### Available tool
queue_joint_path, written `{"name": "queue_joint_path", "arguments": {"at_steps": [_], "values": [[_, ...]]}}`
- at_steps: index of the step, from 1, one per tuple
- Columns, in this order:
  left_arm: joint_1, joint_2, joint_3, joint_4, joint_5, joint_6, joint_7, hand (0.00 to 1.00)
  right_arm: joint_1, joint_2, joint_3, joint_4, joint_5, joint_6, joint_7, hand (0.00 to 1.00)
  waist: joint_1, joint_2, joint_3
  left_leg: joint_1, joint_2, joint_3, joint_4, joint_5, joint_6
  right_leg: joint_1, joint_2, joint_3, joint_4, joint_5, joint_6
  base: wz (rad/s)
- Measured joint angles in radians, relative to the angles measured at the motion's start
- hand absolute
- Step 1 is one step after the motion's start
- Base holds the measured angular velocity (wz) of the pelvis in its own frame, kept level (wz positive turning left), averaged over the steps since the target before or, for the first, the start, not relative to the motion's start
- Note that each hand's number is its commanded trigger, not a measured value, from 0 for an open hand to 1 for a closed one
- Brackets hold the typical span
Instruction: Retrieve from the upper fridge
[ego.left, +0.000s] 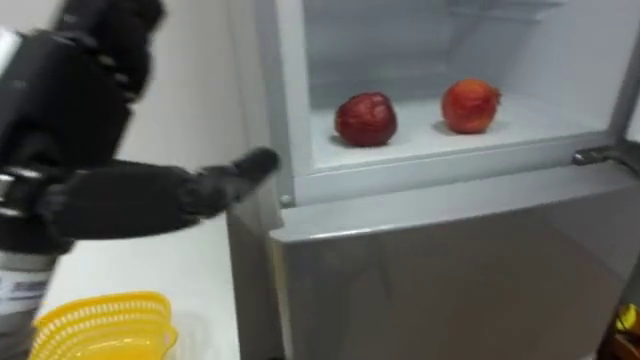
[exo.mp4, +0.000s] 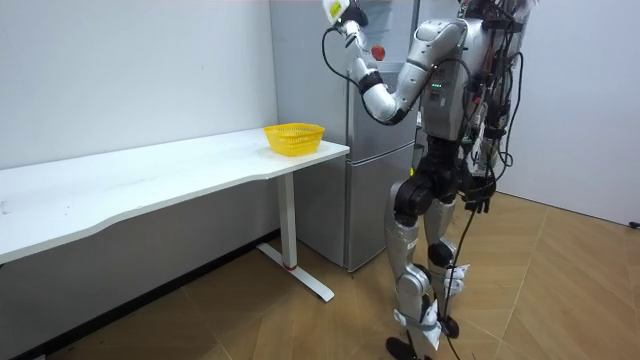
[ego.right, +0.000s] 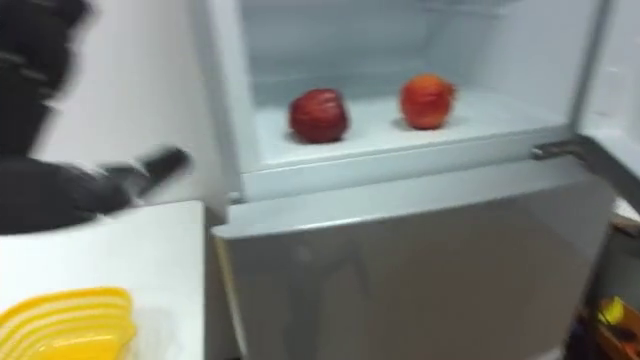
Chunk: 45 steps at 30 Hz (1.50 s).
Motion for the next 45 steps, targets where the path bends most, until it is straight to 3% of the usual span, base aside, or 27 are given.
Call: {"name": "queue_joint_path", "arguments": {"at_steps": [4, 6, 7, 9, 11, 13, 16, 19, 21, 23, 27, 29, 31, 34, 36, 39, 41, 45], "values": [[0.001, -0.003, 0.126, -0.026, 0.034, -0.050, 0.182, 0.00, -0.001, 0.018, 0.000, -0.004, -0.011, -0.012, -0.001, 0.00, 0.014, 0.024, 0.0053, 0.002, -0.003, -0.024, 0.000, 0.000, 0.000, 0.015, -0.007, -0.040, -0.001, 0.000, 0.000, 0.20], [0.004, -0.003, 0.173, -0.030, 0.073, -0.082, 0.265, 0.00, 0.007, 0.022, 0.000, -0.008, -0.010, -0.013, -0.003, 0.00, 0.036, 0.037, 0.0032, 0.001, -0.005, -0.026, 0.000, 0.000, 0.000, 0.015, -0.010, -0.047, -0.001, -0.001, 0.002, 0.05], [0.025, -0.005, 0.206, -0.038, 0.097, -0.105, 0.319, 0.00, 0.014, 0.022, 0.001, -0.011, -0.011, -0.014, -0.006, 0.00, 0.045, 0.041, 0.0079, -0.001, -0.006, -0.027, 0.000, 0.000, 0.000, 0.014, -0.012, -0.049, -0.003, -0.002, 0.003, 0.03], [0.073, -0.011, 0.256, -0.039, 0.143, -0.138, 0.394, 0.00, 0.035, 0.027, 0.001, -0.014, -0.007, -0.017, -0.015, 0.00, 0.054, 0.058, 0.0016, -0.003, -0.008, -0.039, 0.000, 0.000, 0.000, 0.016, -0.014, -0.056, -0.004, -0.004, 0.004, 0.13], [0.165, -0.011, 0.322, -0.019, 0.168, -0.188, 0.488, 0.00, 0.055, 0.029, 0.001, -0.016, -0.011, -0.017, -0.014, 0.00, 0.071, 0.065, 0.0001, 0.006, -0.012, -0.051, 0.000, 0.000, 0.000, 0.018, -0.017, -0.057, 0.008, -0.018, 0.005, 0.10], [0.244, -0.011, 0.371, 0.015, 0.191, -0.202, 0.546, 0.00, 0.066, 0.028, 0.000, -0.020, -0.017, -0.012, -0.014, 0.00, 0.096, 0.064, 0.0001, 0.007, -0.013, -0.053, 0.003, 0.001, -0.001, 0.012, -0.018, -0.057, 0.022, -0.025, 0.004, 0.03], [0.360, -0.023, 0.396, 0.140, 0.201, -0.211, 0.616, 0.00, 0.074, 0.024, 0.002, -0.029, -0.010, 0.001, -0.015, 0.00, 0.103, 0.058, 0.0012, 0.000, -0.015, -0.067, 0.003, 0.001, -0.002, 0.012, -0.021, -0.070, 0.021, -0.026, 0.005, 0.19], [0.431, -0.044, 0.380, 0.339, 0.187, -0.189, 0.669, 0.00, 0.064, 0.025, 0.002, -0.051, -0.009, 0.020, -0.002, 0.00, 0.104, 0.055, 0.0038, -0.009, -0.020, -0.087, 0.009, 0.001, -0.002, 0.010, -0.027, -0.086, 0.028, -0.027, 0.007, 0.14], [0.474, -0.049, 0.330, 0.461, 0.133, -0.173, 0.699, 0.00, 0.064, 0.025, 0.019, -0.078, -0.004, 0.032, 0.000, 0.00, 0.098, 0.049, 0.0048, -0.016, -0.024, -0.102, 0.014, 0.001, -0.002, 0.010, -0.030, -0.093, 0.028, -0.027, 0.010, 0.16], [0.510, -0.065, 0.259, 0.657, 0.079, -0.150, 0.708, 0.00, 0.051, 0.029, 0.021, -0.086, -0.006, 0.051, 0.000, 0.00, 0.092, 0.041, 0.0042, -0.020, -0.025, -0.109, 0.013, 0.001, -0.001, 0.010, -0.033, -0.103, 0.028, -0.027, 0.010, 0.09], [0.523, -0.119, 0.166, 0.924, -0.107, -0.137, 0.701, 0.00, 0.045, 0.029, 0.022, -0.086, 0.004, 0.069, 0.000, 0.00, 0.091, 0.034, 0.0019, -0.015, -0.024, -0.110, 0.002, 0.001, -0.001, 0.013, -0.032, -0.106, 0.032, -0.028, 0.009, 0.00], [0.535, -0.159, 0.114, 1.071, -0.185, -0.108, 0.690, 0.00, 0.033, 0.032, 0.021, -0.083, 0.008, 0.083, 0.001, 0.00, 0.093, 0.024, -0.0017, -0.015, -0.024, -0.110, -0.007, 0.001, -0.001, 0.010, -0.031, -0.105, 0.023, -0.028, 0.009, 0.00], [0.541, -0.174, 0.087, 1.179, -0.249, -0.090, 0.665, 0.00, 0.034, 0.034, 0.021, -0.083, 0.008, 0.108, 0.009, 0.00, 0.100, 0.016, -0.0071, -0.013, -0.024, -0.109, -0.008, 0.001, -0.001, 0.011, -0.030, -0.105, 0.023, -0.028, 0.009, 0.00], [0.560, -0.188, 0.077, 1.338, -0.350, -0.057, 0.607, 0.00, 0.037, 0.034, 0.018, -0.075, 0.007, 0.127, 0.018, 0.00, 0.106, 0.003, -0.0068, -0.008, -0.024, -0.105, -0.008, 0.001, -0.001, 0.018, -0.030, -0.102, 0.019, -0.027, 0.009, -0.01], [0.554, -0.199, 0.077, 1.467, -0.350, -0.042, 0.562, 0.00, 0.038, 0.035, 0.016, -0.071, -0.004, 0.138, 0.026, 0.00, 0.111, 0.004, -0.0068, 0.002, -0.024, -0.104, -0.009, 0.001, -0.001, 0.029, -0.031, -0.100, 0.017, -0.028, 0.010, -0.04], [0.552, -0.207, 0.053, 1.633, -0.313, 0.015, 0.469, 0.00, 0.029, 0.040, 0.011, -0.072, -0.049, 0.146, 0.050, 0.00, 0.104, -0.002, -0.0015, 0.013, -0.023, -0.101, -0.014, 0.000, 0.000, 0.047, -0.031, -0.101, 0.001, -0.029, 0.012, 0.06], [0.546, -0.205, 0.022, 1.730, -0.209, 0.051, 0.396, 0.00, 0.029, 0.039, 0.014, -0.072, -0.052, 0.147, 0.072, 0.00, 0.102, 0.000, -0.0004, 0.013, -0.021, -0.105, -0.019, -0.002, -0.001, 0.046, -0.027, -0.099, 0.000, -0.030, 0.011, 0.05], [0.544, -0.201, -0.087, 1.771, 0.002, 0.123, 0.306, 0.00, 0.017, 0.040, 0.026, -0.071, -0.023, 0.148, 0.079, 0.00, 0.077, 0.002, 0.0007, 0.003, -0.022, -0.116, -0.013, -0.002, -0.001, 0.048, -0.030, -0.109, 0.002, -0.029, 0.011, 0.12]]}}
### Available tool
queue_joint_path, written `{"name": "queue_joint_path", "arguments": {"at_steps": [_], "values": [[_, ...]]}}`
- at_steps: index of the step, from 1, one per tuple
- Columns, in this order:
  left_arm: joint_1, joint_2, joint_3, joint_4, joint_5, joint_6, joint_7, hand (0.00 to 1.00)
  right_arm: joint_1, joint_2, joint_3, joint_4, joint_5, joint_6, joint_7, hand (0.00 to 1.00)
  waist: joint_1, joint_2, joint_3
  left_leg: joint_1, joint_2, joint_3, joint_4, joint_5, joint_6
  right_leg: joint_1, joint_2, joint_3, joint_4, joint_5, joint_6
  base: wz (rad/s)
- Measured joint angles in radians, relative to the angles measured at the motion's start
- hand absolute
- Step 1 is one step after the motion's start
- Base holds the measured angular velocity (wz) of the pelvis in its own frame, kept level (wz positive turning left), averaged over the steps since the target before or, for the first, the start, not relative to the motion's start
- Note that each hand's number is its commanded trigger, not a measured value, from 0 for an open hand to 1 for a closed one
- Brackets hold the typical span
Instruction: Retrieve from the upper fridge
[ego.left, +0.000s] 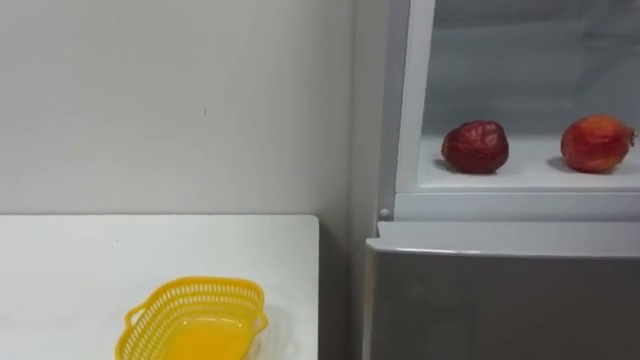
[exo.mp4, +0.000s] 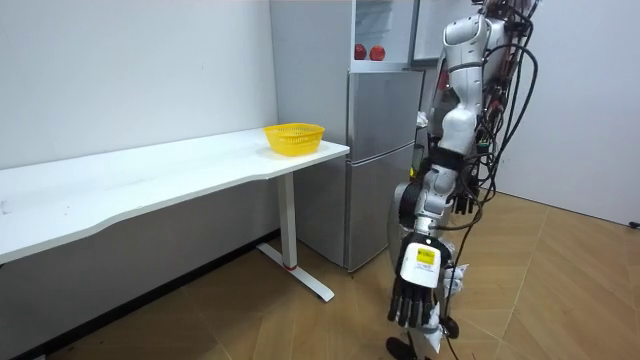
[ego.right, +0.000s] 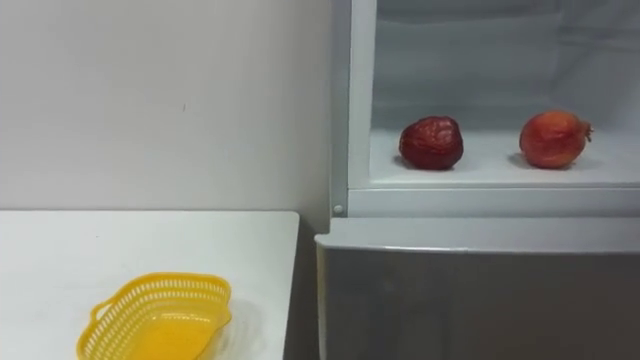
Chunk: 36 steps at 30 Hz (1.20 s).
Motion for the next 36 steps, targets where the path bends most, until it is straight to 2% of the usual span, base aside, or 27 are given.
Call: {"name": "queue_joint_path", "arguments": {"at_steps": [2, 7, 12, 15, 18, 21, 22, 24, 26, 28, 30, 32, 36], "values": [[-0.041, 0.000, -0.069, 0.005, 0.103, 0.037, -0.053, 0.00, -0.012, 0.002, 0.008, 0.000, 0.025, 0.012, 0.000, 0.00, -0.024, 0.001, 0.0012, -0.010, 0.000, -0.002, 0.001, 0.000, 0.000, -0.005, -0.001, -0.006, 0.000, 0.000, 0.000, 0.11], [-0.117, 0.000, -0.137, -0.011, 0.194, 0.056, -0.136, 0.00, -0.031, 0.015, 0.027, -0.004, 0.048, 0.018, -0.023, 0.00, -0.047, 0.000, 0.0007, -0.011, 0.003, 0.019, 0.001, 0.001, 0.000, -0.021, 0.004, 0.016, 0.004, 0.002, -0.001, -0.15], [-0.136, 0.000, -0.191, -0.070, 0.295, 0.057, -0.199, 0.00, -0.025, 0.023, 0.026, -0.089, 0.076, 0.004, -0.079, 0.00, -0.074, -0.002, 0.0003, -0.017, -0.001, 0.049, 0.004, 0.001, 0.000, -0.040, 0.002, 0.041, 0.015, 0.004, 0.002, -0.21], [-0.149, 0.000, -0.225, -0.101, 0.310, 0.052, -0.223, 0.00, -0.024, 0.031, 0.024, -0.164, 0.118, -0.037, -0.132, 0.00, -0.087, -0.004, 0.0031, -0.026, -0.001, 0.068, 0.003, 0.001, 0.000, -0.051, 0.002, 0.054, 0.017, 0.004, 0.003, -0.14], [-0.160, -0.001, -0.240, -0.113, 0.327, 0.014, -0.244, 0.00, -0.007, 0.049, 0.023, -0.302, 0.219, -0.080, -0.172, 0.00, -0.097, -0.007, 0.0068, -0.031, 0.000, 0.080, 0.002, 0.001, 0.000, -0.065, 0.004, 0.062, 0.015, 0.005, 0.003, -0.10], [-0.163, -0.001, -0.248, -0.113, 0.346, -0.006, -0.262, 0.00, 0.039, 0.077, 0.023, -0.534, 0.215, -0.102, -0.186, 0.00, -0.101, -0.003, 0.0046, -0.032, 0.001, 0.093, 0.001, 0.001, 0.000, -0.074, 0.005, 0.072, 0.016, 0.005, 0.003, -0.10], [-0.164, 0.000, -0.248, -0.113, 0.349, -0.013, -0.267, 0.00, 0.056, 0.088, 0.024, -0.622, 0.216, -0.127, -0.200, 0.00, -0.105, -0.002, 0.0055, -0.031, 0.001, 0.094, 0.001, 0.001, 0.000, -0.076, 0.006, 0.075, 0.016, 0.005, 0.003, -0.06], [-0.160, 0.000, -0.249, -0.116, 0.353, -0.028, -0.276, 0.00, 0.094, 0.101, 0.026, -0.801, 0.234, -0.135, -0.216, 0.00, -0.107, 0.001, 0.0051, -0.034, 0.001, 0.100, 0.001, 0.001, 0.000, -0.081, 0.007, 0.080, 0.017, 0.005, 0.003, -0.08], [-0.154, 0.000, -0.250, -0.116, 0.354, -0.041, -0.275, 0.00, 0.107, 0.103, 0.033, -0.977, 0.278, -0.178, -0.256, 0.00, -0.112, 0.006, 0.0020, -0.040, 0.003, 0.116, 0.001, 0.001, 0.000, -0.091, 0.010, 0.093, 0.022, 0.006, 0.002, -0.16], [-0.138, 0.003, -0.250, -0.115, 0.354, -0.061, -0.273, 0.00, 0.110, 0.106, 0.034, -1.079, 0.291, -0.202, -0.291, 0.00, -0.126, 0.008, -0.0008, -0.044, 0.004, 0.121, -0.001, 0.001, 0.000, -0.089, 0.011, 0.093, 0.018, 0.009, 0.002, -0.04], [-0.132, 0.010, -0.257, -0.108, 0.352, -0.078, -0.274, 0.00, 0.113, 0.105, 0.034, -1.166, 0.291, -0.221, -0.326, 0.00, -0.134, 0.008, -0.0004, -0.043, 0.005, 0.122, -0.001, 0.001, 0.000, -0.089, 0.012, 0.095, 0.017, 0.010, 0.001, -0.03], [-0.128, 0.012, -0.265, -0.100, 0.346, -0.091, -0.272, 0.00, 0.114, 0.105, 0.034, -1.249, 0.282, -0.255, -0.378, 0.00, -0.133, 0.013, 0.0016, -0.043, 0.005, 0.125, -0.001, 0.001, 0.000, -0.094, 0.015, 0.108, 0.016, 0.011, 0.002, -0.12], [-0.130, 0.012, -0.289, -0.080, 0.346, -0.118, -0.259, 0.00, 0.110, 0.105, 0.049, -1.388, 0.212, -0.267, -0.415, 0.00, -0.125, 0.019, 0.0013, -0.049, 0.008, 0.150, -0.002, 0.001, 0.000, -0.113, 0.020, 0.129, 0.018, 0.017, 0.001, -0.20]]}}
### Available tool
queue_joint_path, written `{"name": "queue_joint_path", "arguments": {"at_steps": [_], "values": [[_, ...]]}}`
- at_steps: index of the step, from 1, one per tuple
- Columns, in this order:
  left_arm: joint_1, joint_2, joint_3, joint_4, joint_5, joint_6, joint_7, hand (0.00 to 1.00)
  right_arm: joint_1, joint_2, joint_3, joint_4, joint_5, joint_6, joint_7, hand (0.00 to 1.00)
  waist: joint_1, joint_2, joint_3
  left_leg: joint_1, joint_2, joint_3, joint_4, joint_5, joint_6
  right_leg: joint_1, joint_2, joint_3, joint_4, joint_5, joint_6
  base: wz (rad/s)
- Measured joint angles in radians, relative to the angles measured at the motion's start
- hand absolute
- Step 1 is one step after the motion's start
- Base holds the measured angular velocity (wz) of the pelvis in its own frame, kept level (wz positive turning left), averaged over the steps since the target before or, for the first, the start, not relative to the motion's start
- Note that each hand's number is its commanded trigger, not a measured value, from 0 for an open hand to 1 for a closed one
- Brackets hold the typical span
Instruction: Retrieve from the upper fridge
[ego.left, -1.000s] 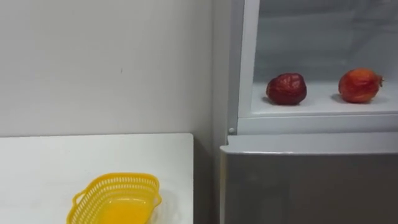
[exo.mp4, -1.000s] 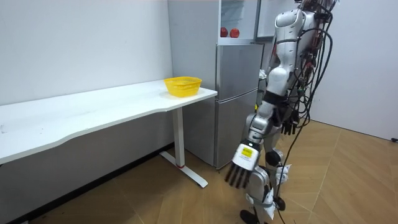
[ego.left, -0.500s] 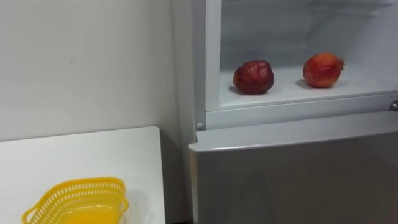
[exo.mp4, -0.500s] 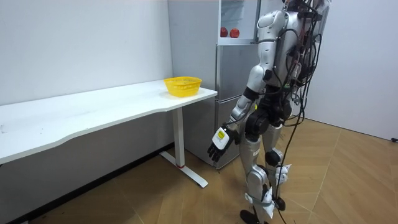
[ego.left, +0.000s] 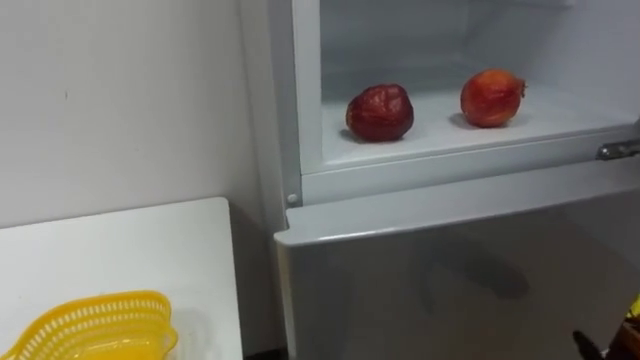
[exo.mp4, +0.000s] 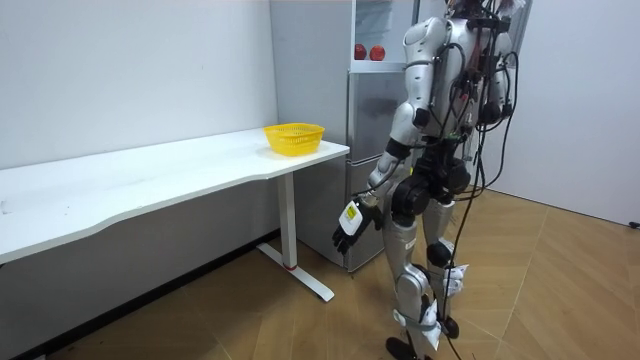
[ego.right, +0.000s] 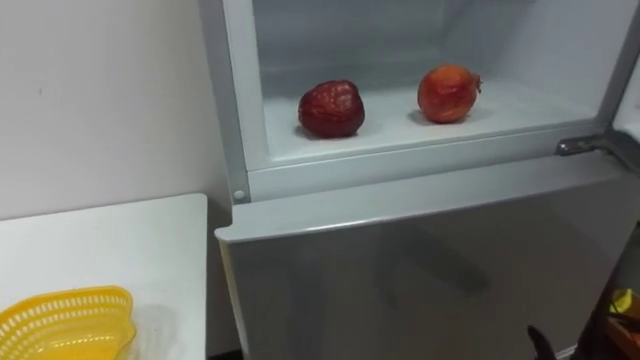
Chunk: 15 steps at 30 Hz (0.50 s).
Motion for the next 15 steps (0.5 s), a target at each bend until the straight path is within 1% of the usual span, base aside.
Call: {"name": "queue_joint_path", "arguments": {"at_steps": [3, 5, 6, 8, 9, 11, 13, 15], "values": [[-0.005, 0.002, -0.021, 0.006, 0.000, -0.003, 0.004, 0.00, -0.021, -0.006, 0.011, -0.106, -0.037, -0.004, -0.051, 0.00, 0.000, 0.004, -0.0005, -0.001, 0.000, 0.000, 0.000, 0.000, 0.000, 0.002, 0.001, 0.001, 0.001, 0.001, 0.000, -0.01], [-0.010, 0.015, -0.048, 0.023, 0.000, -0.010, -0.002, 0.00, -0.072, -0.013, 0.025, -0.162, -0.047, -0.029, -0.089, 0.00, 0.001, 0.007, 0.0005, -0.001, 0.001, -0.001, 0.000, 0.000, 0.000, 0.003, 0.002, 0.001, 0.000, 0.003, 0.000, 0.00], [-0.013, 0.017, -0.052, 0.030, -0.001, -0.011, -0.004, 0.00, -0.083, -0.014, 0.025, -0.176, -0.048, -0.033, -0.100, 0.00, 0.001, 0.008, 0.0007, -0.001, 0.001, -0.002, 0.000, 0.000, 0.000, 0.003, 0.002, 0.000, 0.000, 0.003, -0.001, 0.05], [-0.018, 0.019, -0.059, 0.059, 0.003, -0.020, -0.007, 0.00, -0.117, -0.033, 0.030, -0.235, -0.098, -0.055, -0.154, 0.00, 0.010, 0.010, 0.0012, -0.001, 0.001, -0.002, 0.000, 0.000, 0.000, 0.001, 0.002, -0.001, 0.001, 0.004, 0.000, 0.02], [-0.018, 0.020, -0.059, 0.065, 0.006, -0.022, -0.006, 0.00, -0.128, -0.039, 0.031, -0.243, -0.118, -0.064, -0.168, 0.00, 0.012, 0.009, 0.0018, -0.001, 0.001, -0.002, 0.001, 0.000, 0.000, 0.000, 0.002, -0.001, 0.001, 0.004, 0.000, 0.00], [-0.016, 0.025, -0.065, 0.096, 0.008, -0.021, -0.006, 0.00, -0.162, -0.059, 0.031, -0.262, -0.173, -0.100, -0.221, 0.00, 0.016, 0.003, 0.0017, -0.003, 0.002, -0.005, 0.001, 0.000, 0.000, 0.001, 0.002, -0.009, 0.000, 0.005, -0.001, 0.07], [-0.011, 0.028, -0.078, 0.107, 0.011, -0.020, -0.011, 0.00, -0.176, -0.069, 0.030, -0.267, -0.206, -0.118, -0.255, 0.00, 0.021, -0.003, 0.0009, -0.003, 0.003, -0.008, 0.001, 0.000, 0.000, 0.001, 0.002, -0.012, 0.000, 0.005, -0.001, 0.06], [-0.007, 0.030, -0.073, 0.110, 0.041, -0.015, -0.024, 0.00, -0.183, -0.081, 0.019, -0.268, -0.233, -0.119, -0.269, 0.00, 0.031, -0.010, -0.0018, -0.003, 0.003, -0.009, 0.002, 0.000, 0.000, 0.001, 0.002, -0.014, 0.001, 0.006, -0.002, 0.03]]}}
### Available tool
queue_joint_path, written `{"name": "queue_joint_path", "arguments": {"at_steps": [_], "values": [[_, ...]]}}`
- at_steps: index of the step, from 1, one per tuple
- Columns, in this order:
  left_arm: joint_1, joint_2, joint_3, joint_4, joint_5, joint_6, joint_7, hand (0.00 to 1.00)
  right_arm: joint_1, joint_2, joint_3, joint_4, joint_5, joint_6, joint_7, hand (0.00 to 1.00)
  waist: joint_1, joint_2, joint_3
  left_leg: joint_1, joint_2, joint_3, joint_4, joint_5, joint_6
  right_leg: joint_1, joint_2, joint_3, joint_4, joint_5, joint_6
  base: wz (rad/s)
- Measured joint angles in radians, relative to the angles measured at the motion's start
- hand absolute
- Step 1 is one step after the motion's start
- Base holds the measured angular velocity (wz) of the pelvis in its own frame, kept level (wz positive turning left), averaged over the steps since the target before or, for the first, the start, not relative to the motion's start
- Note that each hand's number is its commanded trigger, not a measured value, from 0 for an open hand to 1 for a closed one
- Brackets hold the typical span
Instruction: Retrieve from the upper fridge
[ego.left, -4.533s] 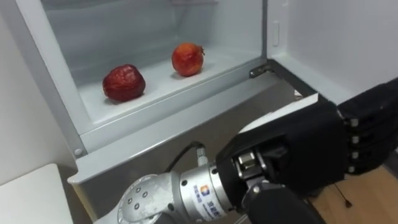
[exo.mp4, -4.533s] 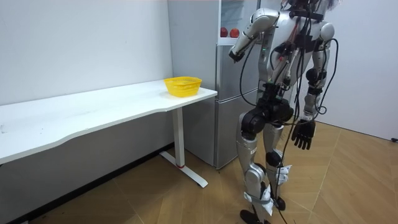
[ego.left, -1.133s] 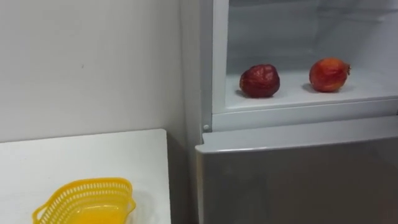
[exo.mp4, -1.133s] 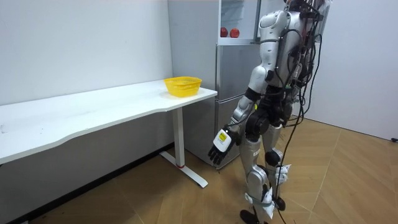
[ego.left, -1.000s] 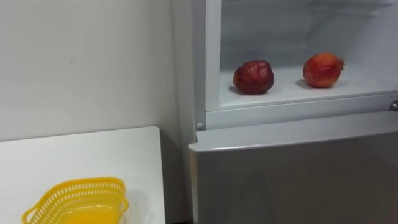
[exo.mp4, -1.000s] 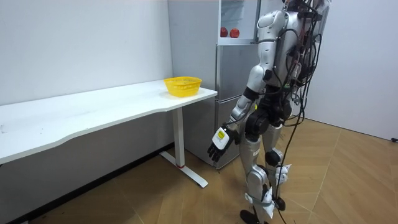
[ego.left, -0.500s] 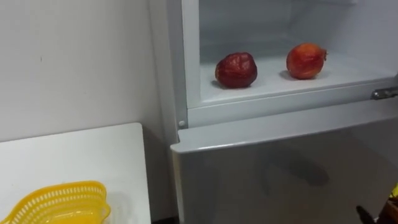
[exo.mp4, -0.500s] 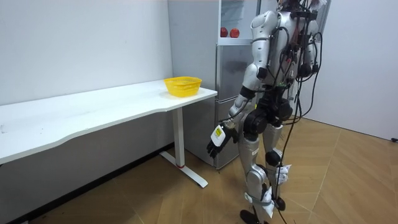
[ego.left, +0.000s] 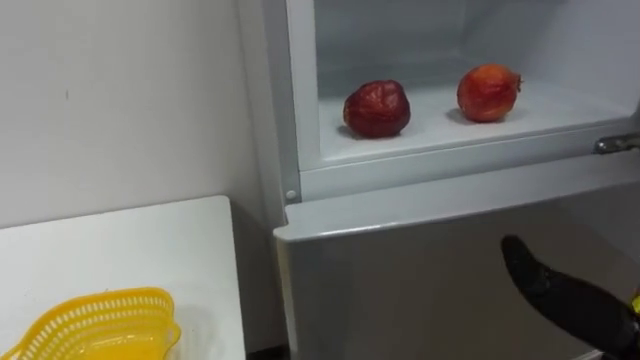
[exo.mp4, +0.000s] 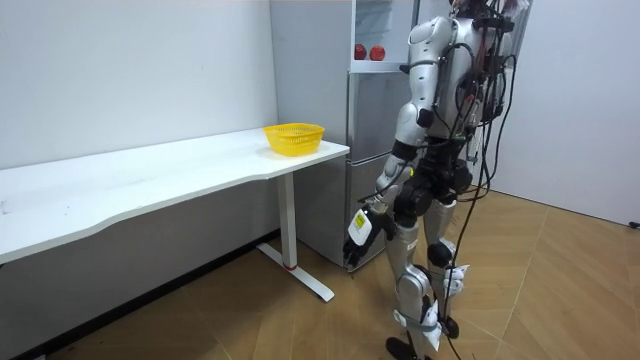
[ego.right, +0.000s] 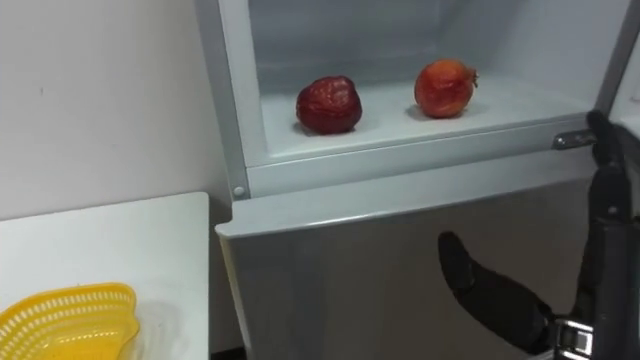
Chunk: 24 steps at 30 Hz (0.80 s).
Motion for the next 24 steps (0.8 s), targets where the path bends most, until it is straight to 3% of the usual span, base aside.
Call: {"name": "queue_joint_path", "arguments": {"at_steps": [6, 10, 14, 24], "values": [[0.002, 0.013, 0.027, -0.004, 0.040, 0.015, -0.037, 0.00, -0.064, -0.018, -0.002, -0.002, -0.002, -0.007, -0.038, 0.00, 0.024, -0.032, 0.0005, 0.002, 0.001, -0.012, 0.001, 0.000, 0.000, 0.004, 0.002, -0.006, 0.006, 0.001, -0.001, 0.03], [-0.001, 0.028, 0.025, -0.002, 0.058, 0.031, -0.046, 0.00, -0.103, -0.049, 0.001, 0.002, 0.002, -0.013, -0.041, 0.00, 0.030, -0.055, 0.0007, 0.004, 0.001, -0.032, 0.002, 0.000, 0.000, 0.023, -0.001, -0.032, -0.002, 0.004, -0.002, 0.18], [-0.014, 0.029, 0.025, -0.007, 0.100, 0.061, -0.047, 0.00, -0.152, -0.052, 0.005, 0.009, 0.000, -0.013, -0.037, 0.00, 0.034, -0.066, 0.0061, 0.000, 0.002, -0.052, 0.007, 0.000, 0.000, 0.023, -0.004, -0.052, -0.004, 0.006, -0.002, 0.14], [-0.040, 0.020, 0.026, -0.012, 0.209, 0.098, -0.085, 0.00, -0.236, -0.072, 0.004, 0.115, -0.002, -0.012, -0.028, 0.00, 0.070, -0.075, 0.0076, -0.001, 0.000, -0.082, 0.021, 0.000, 0.000, 0.043, -0.008, -0.082, -0.016, 0.006, -0.004, 0.09]]}}
